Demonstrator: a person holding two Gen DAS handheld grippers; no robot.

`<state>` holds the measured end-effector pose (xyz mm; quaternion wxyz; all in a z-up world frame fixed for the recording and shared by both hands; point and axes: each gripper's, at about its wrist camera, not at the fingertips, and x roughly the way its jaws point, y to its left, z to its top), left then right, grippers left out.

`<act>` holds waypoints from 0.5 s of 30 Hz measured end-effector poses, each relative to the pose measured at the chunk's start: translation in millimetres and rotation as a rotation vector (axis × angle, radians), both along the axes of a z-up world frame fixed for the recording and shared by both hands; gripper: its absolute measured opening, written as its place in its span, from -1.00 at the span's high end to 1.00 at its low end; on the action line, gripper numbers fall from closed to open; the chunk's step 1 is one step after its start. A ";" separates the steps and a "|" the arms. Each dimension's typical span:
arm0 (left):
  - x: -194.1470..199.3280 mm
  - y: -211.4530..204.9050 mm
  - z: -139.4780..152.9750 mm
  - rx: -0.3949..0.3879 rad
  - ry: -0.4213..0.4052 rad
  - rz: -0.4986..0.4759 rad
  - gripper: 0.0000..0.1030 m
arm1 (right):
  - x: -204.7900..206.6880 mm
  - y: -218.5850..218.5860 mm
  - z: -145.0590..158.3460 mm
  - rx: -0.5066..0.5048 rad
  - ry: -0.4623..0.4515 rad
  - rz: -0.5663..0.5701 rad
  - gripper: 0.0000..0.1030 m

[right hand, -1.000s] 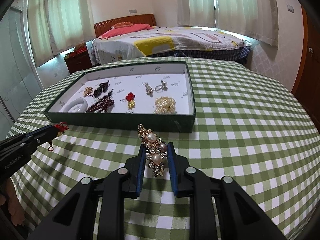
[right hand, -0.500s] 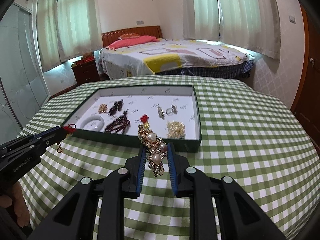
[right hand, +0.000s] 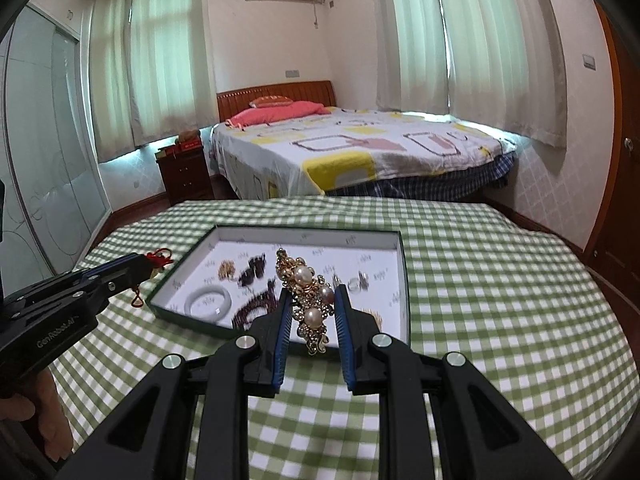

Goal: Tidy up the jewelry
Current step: 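Lift the pearl brooch and tassel charm and carry them over the tray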

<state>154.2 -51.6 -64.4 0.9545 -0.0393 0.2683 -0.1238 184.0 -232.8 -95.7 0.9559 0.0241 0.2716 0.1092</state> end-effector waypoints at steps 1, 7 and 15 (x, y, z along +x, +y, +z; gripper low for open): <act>2.5 -1.3 3.1 0.002 -0.008 -0.002 0.81 | 3.0 1.4 2.8 -0.001 -0.007 0.002 0.57; 30.6 -10.3 16.6 0.021 -0.048 -0.012 0.81 | 30.2 8.6 16.1 -0.007 -0.039 0.014 0.57; 79.2 -19.3 15.9 0.033 -0.036 -0.005 0.81 | 72.5 13.1 27.9 -0.014 -0.073 0.016 0.57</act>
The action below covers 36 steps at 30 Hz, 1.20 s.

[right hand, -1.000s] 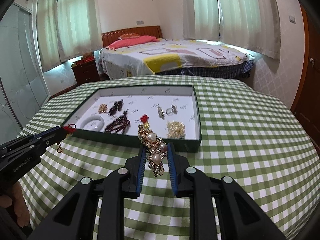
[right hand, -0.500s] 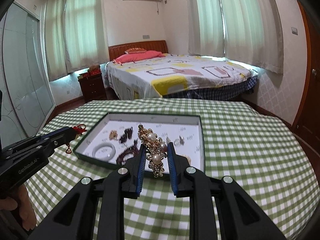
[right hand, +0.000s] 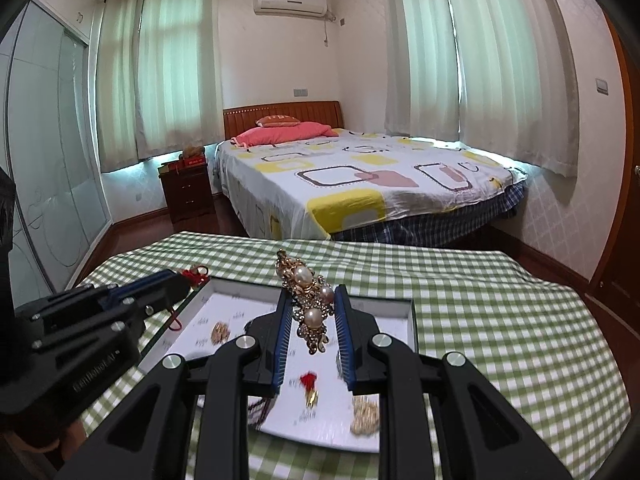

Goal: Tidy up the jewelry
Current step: 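Lift the pearl brooch and tassel charm and carry them over the tray, then lower the brooch and charm into the tray and open both tools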

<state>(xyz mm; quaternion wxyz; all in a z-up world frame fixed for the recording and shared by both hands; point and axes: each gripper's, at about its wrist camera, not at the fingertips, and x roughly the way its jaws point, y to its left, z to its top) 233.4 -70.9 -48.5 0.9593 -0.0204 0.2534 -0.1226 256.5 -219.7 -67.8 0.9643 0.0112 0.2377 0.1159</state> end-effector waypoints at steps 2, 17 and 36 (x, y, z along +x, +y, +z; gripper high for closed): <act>11.0 -1.6 -2.2 0.006 0.003 0.005 0.81 | 12.1 -0.3 -1.4 -0.004 0.001 -0.004 0.57; 104.7 -12.9 -64.4 0.070 0.156 0.061 0.81 | 92.6 -6.4 -56.5 -0.015 0.130 -0.048 0.57; 176.0 -38.1 -122.8 0.169 0.442 0.045 0.81 | 157.1 -0.2 -104.7 -0.052 0.381 -0.017 0.57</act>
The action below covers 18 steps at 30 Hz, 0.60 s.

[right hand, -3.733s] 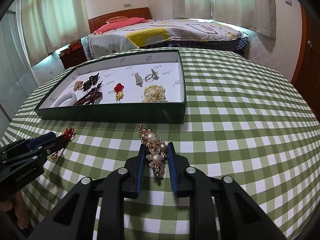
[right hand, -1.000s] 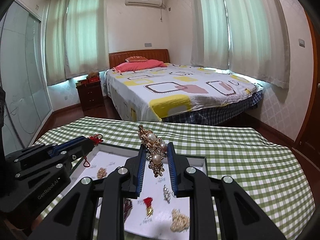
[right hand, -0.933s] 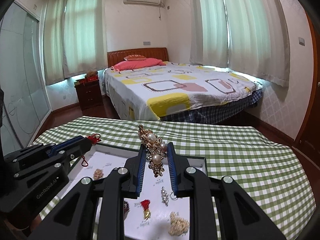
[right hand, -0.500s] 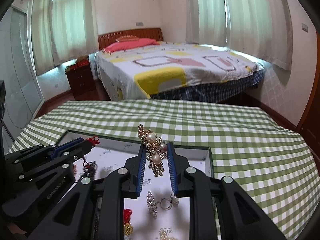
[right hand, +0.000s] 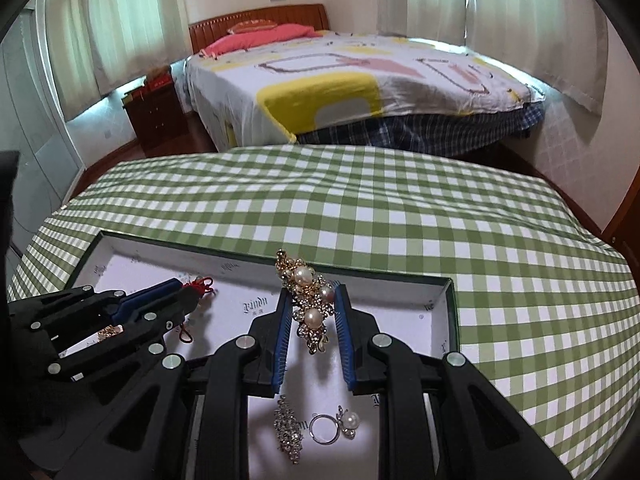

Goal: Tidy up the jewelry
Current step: 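Lower the brooch and charm into the tray and open both tools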

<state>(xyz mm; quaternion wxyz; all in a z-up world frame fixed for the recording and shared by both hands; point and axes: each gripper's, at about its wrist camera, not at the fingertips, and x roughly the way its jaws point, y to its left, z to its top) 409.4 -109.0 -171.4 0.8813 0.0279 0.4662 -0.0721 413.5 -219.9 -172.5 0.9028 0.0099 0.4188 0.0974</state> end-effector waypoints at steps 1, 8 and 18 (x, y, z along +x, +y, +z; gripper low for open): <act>2.1 0.5 -3.0 -0.005 0.020 0.005 0.81 | 0.9 -0.8 -2.0 -0.001 0.010 -0.002 0.57; 2.4 -2.4 -9.9 -0.002 0.061 -0.004 0.58 | 8.2 -2.2 -9.2 -0.004 0.054 -0.001 0.55; 7.0 6.1 -11.7 -0.026 0.070 0.050 0.12 | 8.1 -5.7 -7.2 -0.009 0.044 -0.023 0.32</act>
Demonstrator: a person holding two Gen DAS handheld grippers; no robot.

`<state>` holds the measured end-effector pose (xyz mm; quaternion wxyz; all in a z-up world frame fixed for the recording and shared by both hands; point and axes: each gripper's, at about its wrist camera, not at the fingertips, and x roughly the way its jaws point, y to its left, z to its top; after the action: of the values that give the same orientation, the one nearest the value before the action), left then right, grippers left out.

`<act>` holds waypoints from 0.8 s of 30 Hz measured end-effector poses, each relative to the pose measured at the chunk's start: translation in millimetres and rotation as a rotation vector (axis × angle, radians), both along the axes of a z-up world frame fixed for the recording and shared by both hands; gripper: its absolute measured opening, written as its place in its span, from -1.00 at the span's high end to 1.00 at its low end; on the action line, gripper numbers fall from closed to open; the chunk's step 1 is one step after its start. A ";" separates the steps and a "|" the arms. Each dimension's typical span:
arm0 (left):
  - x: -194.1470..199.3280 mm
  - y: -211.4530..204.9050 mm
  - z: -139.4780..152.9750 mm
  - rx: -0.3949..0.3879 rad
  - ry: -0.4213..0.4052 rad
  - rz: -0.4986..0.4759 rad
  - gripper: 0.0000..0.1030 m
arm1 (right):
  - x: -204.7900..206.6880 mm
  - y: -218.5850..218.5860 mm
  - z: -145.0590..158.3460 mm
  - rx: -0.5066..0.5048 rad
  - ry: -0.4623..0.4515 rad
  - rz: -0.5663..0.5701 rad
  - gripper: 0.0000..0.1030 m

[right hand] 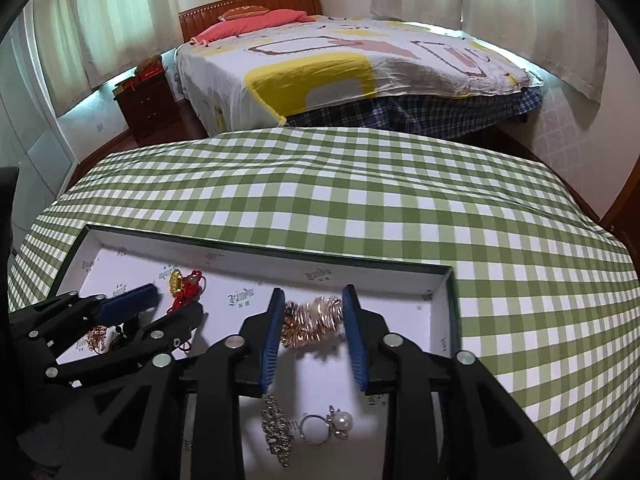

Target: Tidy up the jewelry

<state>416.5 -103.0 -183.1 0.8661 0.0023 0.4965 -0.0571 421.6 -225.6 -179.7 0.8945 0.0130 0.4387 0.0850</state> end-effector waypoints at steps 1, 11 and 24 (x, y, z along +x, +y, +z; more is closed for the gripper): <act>-0.8 2.5 0.5 -0.003 -0.002 0.002 0.09 | -0.5 -1.4 0.4 0.002 -0.003 -0.003 0.30; -1.6 15.0 5.9 0.005 -0.014 0.045 -0.33 | -6.4 -7.5 6.2 0.002 -0.038 -0.022 0.02; -12.1 26.4 19.5 0.039 -0.075 0.081 -0.65 | -20.2 -10.0 9.6 0.006 -0.073 -0.016 -0.39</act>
<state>404.4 -76.5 -163.6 0.8854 0.0010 0.4646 -0.0123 401.4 -235.6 -170.1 0.9106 0.0162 0.4052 0.0795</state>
